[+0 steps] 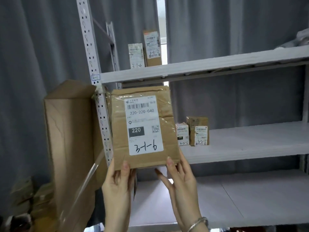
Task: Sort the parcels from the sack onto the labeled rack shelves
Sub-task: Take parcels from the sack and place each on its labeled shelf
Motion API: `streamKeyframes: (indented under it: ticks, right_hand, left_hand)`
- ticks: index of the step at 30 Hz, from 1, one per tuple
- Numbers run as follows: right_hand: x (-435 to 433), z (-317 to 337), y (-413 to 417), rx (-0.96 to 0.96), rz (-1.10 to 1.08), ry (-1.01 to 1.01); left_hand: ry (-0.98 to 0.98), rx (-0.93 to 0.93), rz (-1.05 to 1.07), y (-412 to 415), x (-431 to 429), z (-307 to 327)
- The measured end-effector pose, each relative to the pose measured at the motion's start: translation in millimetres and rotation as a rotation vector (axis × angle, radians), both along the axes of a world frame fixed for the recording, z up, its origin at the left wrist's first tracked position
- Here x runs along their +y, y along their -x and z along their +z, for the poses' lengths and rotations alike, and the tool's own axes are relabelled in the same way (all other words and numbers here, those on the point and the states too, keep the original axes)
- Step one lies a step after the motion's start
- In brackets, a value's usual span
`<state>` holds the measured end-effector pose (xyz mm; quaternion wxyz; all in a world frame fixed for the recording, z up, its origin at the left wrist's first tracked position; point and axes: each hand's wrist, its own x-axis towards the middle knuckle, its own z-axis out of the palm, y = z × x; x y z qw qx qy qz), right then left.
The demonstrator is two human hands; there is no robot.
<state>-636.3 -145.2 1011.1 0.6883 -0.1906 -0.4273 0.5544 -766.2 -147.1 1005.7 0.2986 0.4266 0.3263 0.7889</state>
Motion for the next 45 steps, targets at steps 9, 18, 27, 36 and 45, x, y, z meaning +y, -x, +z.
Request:
streamKeyframes:
  ticks: [9, 18, 27, 36, 45]
  right_hand:
    - [47.7, 9.4, -18.1, -0.006, -0.119, -0.004]
    - [141.4, 123.2, -75.7, -0.102, -0.361, -0.314]
    - [249.4, 238.3, -115.6, -0.163, -0.465, -0.584]
    - [311.5, 256.4, -126.2, -0.350, -0.827, -0.561]
    - [362.7, 300.0, -142.0, -0.611, -0.965, -0.488]
  left_hand:
    - [-0.072, -0.191, -0.097, -26.8, 58.6, 6.5]
    - [-0.349, 0.086, -0.075, -77.0, 153.8, 127.2]
    - [-0.586, 0.209, 0.111, -118.1, 255.6, 248.9]
    - [-0.512, 0.386, 0.272, -134.9, 325.7, 261.7]
    - [-0.377, 0.717, 0.419, -135.0, 376.9, 306.4]
